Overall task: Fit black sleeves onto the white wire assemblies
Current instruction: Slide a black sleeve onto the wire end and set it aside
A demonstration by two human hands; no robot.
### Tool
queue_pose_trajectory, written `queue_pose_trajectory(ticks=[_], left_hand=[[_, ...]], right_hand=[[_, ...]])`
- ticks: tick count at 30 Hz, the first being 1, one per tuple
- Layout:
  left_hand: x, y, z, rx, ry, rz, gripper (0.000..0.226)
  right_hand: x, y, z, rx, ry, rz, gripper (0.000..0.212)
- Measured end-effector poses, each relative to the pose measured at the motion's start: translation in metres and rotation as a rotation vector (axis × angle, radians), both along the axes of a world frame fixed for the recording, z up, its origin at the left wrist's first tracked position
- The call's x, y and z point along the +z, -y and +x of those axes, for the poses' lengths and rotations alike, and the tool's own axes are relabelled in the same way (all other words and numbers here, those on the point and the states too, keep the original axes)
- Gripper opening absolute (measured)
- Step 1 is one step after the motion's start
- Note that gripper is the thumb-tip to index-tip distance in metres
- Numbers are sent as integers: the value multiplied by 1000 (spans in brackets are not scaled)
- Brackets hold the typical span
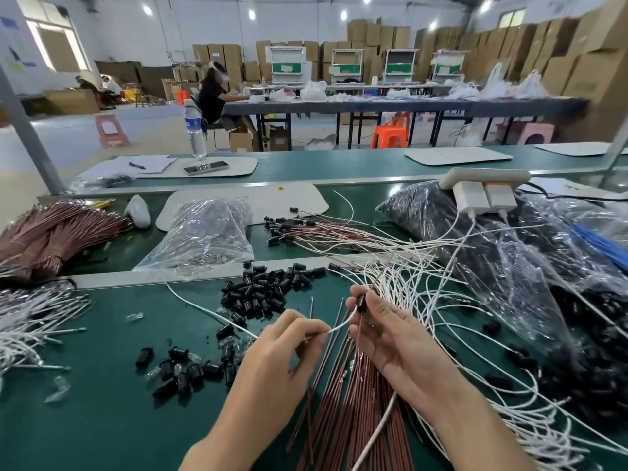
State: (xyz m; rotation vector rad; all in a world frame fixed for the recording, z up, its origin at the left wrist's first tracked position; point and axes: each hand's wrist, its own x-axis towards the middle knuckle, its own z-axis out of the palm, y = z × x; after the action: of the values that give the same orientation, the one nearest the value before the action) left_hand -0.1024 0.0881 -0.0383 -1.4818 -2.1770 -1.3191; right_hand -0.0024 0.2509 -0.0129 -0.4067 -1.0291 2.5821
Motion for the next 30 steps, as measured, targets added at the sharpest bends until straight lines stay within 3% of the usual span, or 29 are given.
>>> queue_pose_trajectory(ticks=[17, 20, 22, 30], left_hand=[[4, 1, 0, 5, -32, 71, 19], [4, 1, 0, 22, -36, 82, 18], [3, 1, -1, 29, -32, 81, 19], [2, -1, 2, -3, -20, 51, 15]], right_hand=[[-5, -6, 0, -30, 84, -46, 25], [-9, -2, 0, 106, 141, 42, 17], [-10, 1, -2, 162, 152, 101, 24], [-10, 4, -2, 115, 79, 128, 12]])
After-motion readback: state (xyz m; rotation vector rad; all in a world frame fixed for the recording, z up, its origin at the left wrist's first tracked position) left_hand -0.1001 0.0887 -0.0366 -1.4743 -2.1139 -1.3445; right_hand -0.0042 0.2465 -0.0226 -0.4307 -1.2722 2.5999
